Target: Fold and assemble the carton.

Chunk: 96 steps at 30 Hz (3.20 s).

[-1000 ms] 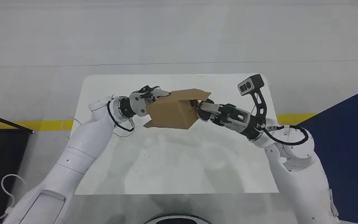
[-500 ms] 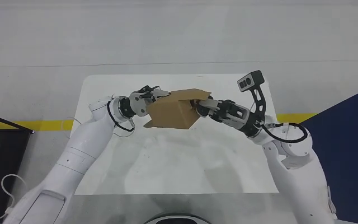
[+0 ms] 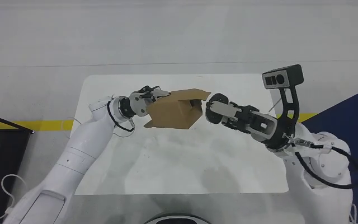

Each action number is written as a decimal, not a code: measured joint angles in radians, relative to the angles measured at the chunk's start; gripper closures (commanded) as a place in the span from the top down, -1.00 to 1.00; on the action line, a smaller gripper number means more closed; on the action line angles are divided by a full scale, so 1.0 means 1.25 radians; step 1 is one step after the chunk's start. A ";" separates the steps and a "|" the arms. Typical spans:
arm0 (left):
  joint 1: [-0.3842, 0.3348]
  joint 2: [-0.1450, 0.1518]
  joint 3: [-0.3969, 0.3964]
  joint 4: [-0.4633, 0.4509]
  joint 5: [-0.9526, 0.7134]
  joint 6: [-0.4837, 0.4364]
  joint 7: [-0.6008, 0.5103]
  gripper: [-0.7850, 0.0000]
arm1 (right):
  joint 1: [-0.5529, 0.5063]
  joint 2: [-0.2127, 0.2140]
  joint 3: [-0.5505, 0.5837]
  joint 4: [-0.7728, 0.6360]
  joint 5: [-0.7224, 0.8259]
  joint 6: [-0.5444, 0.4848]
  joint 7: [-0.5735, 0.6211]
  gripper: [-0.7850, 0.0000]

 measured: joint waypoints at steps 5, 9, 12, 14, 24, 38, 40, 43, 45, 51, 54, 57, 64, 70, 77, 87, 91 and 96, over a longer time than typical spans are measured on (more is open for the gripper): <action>0.000 0.000 0.000 0.000 0.000 0.000 0.000 -1.00 | 0.101 -0.005 -0.067 0.107 0.001 0.052 -0.046 -1.00; 0.000 0.000 0.000 0.000 0.000 0.000 0.000 -1.00 | 0.108 -0.009 -0.076 0.181 0.044 0.019 -0.060 -1.00; 0.000 0.000 0.000 0.000 0.000 0.000 0.000 -1.00 | 0.086 -0.008 -0.066 0.194 0.046 0.002 -0.053 -1.00; 0.000 0.000 0.000 0.000 0.000 0.000 0.000 -1.00 | 0.077 -0.008 -0.064 0.191 0.041 0.001 -0.047 -1.00; 0.000 0.000 0.000 0.000 0.000 0.000 0.000 -1.00 | 0.053 -0.006 -0.106 0.165 -0.029 0.021 -0.026 -1.00; 0.000 0.000 0.000 0.000 0.000 0.000 0.000 -1.00 | 0.016 -0.007 -0.016 0.175 0.049 -0.045 -0.060 -1.00; 0.000 0.000 0.000 0.000 0.000 0.000 0.000 -1.00 | 0.003 -0.006 0.007 0.186 0.062 -0.045 -0.054 -1.00; 0.000 0.000 0.000 0.000 0.000 0.000 0.000 -1.00 | -0.012 -0.005 0.020 0.202 0.066 -0.033 -0.044 -1.00; 0.000 0.000 0.000 0.000 0.000 0.000 0.000 -1.00 | -0.018 -0.004 0.015 0.206 0.057 -0.018 -0.033 -1.00; 0.000 0.000 0.000 0.000 0.000 0.000 0.000 -1.00 | -0.004 -0.003 -0.028 0.195 0.035 0.011 0.007 -1.00; 0.000 0.000 0.000 0.000 0.000 0.000 0.000 -1.00 | 0.011 -0.004 -0.055 0.188 0.021 0.019 0.005 -1.00; 0.000 0.000 0.000 0.000 0.000 0.000 0.000 -1.00 | 0.033 -0.006 -0.088 0.195 0.005 0.031 -0.001 -1.00; 0.000 0.000 0.000 0.000 0.000 0.000 0.000 -1.00 | 0.096 -0.013 -0.176 0.235 -0.036 0.062 -0.016 -1.00; 0.000 0.000 0.000 0.000 0.000 0.000 0.000 -1.00 | 0.113 -0.015 -0.192 0.237 -0.037 0.062 -0.022 -1.00; 0.000 0.000 0.000 0.000 0.000 0.000 0.000 -1.00 | 0.076 -0.011 -0.142 0.214 -0.016 0.034 -0.024 -1.00; 0.000 0.000 0.000 0.000 0.000 0.000 0.000 -1.00 | -0.032 -0.003 0.005 0.141 0.032 -0.028 -0.018 -1.00; 0.000 0.000 0.000 0.000 0.000 0.000 0.000 -1.00 | -0.052 -0.002 0.038 0.115 0.040 -0.037 -0.016 -1.00; 0.000 0.000 0.000 0.000 0.000 0.000 0.000 -1.00 | -0.036 0.000 0.050 0.091 0.035 -0.025 -0.009 -1.00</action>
